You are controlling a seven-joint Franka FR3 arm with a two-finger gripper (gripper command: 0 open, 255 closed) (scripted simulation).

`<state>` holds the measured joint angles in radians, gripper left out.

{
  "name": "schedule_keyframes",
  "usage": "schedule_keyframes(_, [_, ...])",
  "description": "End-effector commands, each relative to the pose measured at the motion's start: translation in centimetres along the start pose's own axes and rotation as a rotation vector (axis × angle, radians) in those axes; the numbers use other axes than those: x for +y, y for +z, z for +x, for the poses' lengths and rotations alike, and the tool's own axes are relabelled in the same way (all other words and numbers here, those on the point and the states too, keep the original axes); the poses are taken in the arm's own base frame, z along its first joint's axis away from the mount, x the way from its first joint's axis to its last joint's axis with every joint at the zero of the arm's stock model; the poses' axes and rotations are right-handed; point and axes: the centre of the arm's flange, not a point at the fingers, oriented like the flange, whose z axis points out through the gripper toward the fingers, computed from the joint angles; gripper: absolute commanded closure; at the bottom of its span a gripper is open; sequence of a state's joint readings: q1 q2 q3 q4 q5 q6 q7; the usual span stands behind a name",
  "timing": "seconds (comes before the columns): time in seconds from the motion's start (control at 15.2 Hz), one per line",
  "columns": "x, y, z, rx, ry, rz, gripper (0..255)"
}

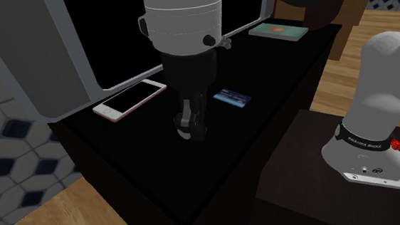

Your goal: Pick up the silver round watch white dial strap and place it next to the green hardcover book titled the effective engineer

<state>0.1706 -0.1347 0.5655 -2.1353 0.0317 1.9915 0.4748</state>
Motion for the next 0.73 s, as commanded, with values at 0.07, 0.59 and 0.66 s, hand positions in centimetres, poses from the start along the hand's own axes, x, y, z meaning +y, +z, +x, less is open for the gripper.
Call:
schedule_keyframes(0.07, [0.0,0.0,0.0,0.000,0.000,0.000,255])
schedule_keyframes(0.59, [0.2,-3.2,0.0,0.000,0.000,0.000,255])
schedule_keyframes(0.66, [0.2,-3.7,0.0,0.000,0.000,0.000,255])
